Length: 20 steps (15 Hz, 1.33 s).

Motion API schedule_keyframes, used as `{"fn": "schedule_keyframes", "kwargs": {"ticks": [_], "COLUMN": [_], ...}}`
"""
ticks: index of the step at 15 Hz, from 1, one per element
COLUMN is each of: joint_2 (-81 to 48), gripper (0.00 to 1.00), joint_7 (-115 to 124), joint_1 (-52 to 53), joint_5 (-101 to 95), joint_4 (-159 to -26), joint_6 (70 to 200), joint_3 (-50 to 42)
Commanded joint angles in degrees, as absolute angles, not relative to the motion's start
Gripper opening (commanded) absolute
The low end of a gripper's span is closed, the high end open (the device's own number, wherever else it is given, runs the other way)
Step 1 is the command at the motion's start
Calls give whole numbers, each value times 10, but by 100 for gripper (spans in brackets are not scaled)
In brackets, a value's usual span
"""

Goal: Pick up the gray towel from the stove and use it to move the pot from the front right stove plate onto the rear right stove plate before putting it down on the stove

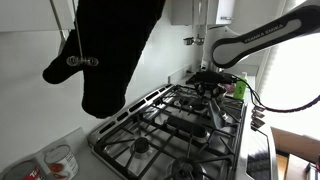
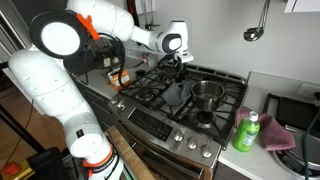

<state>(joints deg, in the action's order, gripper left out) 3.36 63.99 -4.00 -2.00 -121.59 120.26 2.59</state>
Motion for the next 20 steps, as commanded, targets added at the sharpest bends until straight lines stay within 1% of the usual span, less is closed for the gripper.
{"fn": "schedule_keyframes", "kwargs": {"ticks": [1, 8, 20], "joint_2": [28, 22, -10], "gripper": [12, 11, 11], "joint_7": [641, 615, 495], "joint_1": [-29, -31, -30], "joint_5": [-12, -30, -62], "joint_4": [-1217, -1208, -1172], "joint_6": [1206, 1220, 1250], "joint_3": [17, 14, 2]}}
